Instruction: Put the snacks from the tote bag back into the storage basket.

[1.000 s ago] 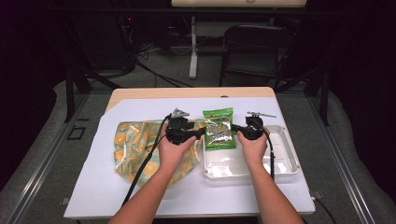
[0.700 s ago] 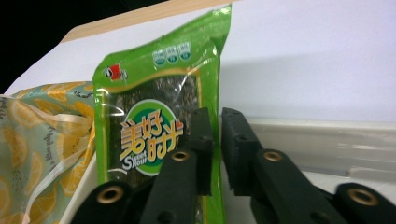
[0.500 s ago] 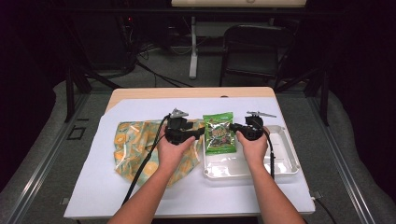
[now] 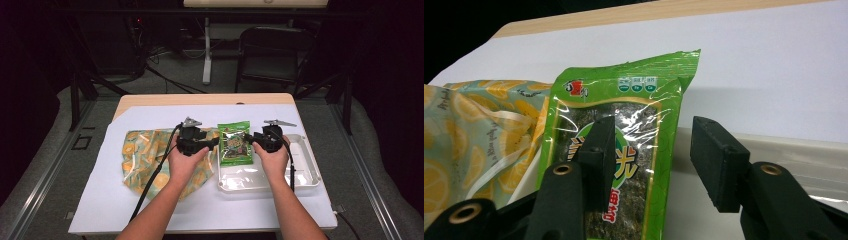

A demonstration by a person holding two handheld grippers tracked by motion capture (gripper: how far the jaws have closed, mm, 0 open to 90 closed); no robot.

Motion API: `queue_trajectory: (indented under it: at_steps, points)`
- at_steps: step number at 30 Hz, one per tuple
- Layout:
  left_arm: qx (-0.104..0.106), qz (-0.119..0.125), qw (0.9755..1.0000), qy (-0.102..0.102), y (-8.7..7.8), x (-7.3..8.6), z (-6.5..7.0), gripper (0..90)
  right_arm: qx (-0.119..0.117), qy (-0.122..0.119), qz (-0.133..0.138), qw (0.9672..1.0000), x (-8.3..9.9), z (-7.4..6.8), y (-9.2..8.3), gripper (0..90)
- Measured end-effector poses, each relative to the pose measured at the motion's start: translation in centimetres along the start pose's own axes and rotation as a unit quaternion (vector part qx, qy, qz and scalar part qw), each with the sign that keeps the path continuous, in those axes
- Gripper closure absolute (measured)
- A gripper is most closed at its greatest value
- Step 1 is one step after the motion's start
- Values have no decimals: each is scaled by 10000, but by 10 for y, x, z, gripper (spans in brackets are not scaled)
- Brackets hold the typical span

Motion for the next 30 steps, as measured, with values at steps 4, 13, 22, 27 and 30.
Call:
queue_trajectory:
  at_steps: [4, 13, 22, 27, 30]
  points:
    - [-8, -29, 10000, 39, -2, 0, -1, 421, -16, -45, 35, 10000, -1, -3, -3, 520]
    - [-99, 41, 9998, 181, -12, -2, -4, 421, -96, -230, 66, 9997, -3, -17, -7, 503]
    - [-272, 99, 9992, 289, -39, 3, -22, 429, -214, -409, 115, 9989, -6, -32, -16, 500]
    - [-460, 198, 9980, 387, -59, 9, -36, 430, -320, -571, 64, 9978, -6, -46, -20, 498]
    - [-618, 202, 9969, 432, -72, 15, -47, 429, -409, -724, 51, 9965, -5, -57, -21, 498]
Point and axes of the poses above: each handheld gripper's, and its own axes: y roughly forward along the jaws, x roughly out of its underside, z roughly to its right, the point moved 10 cm from there along y, roughly forward along the jaws, and after that the axes turned 5 degrees about -y, right-handed, at the moved point
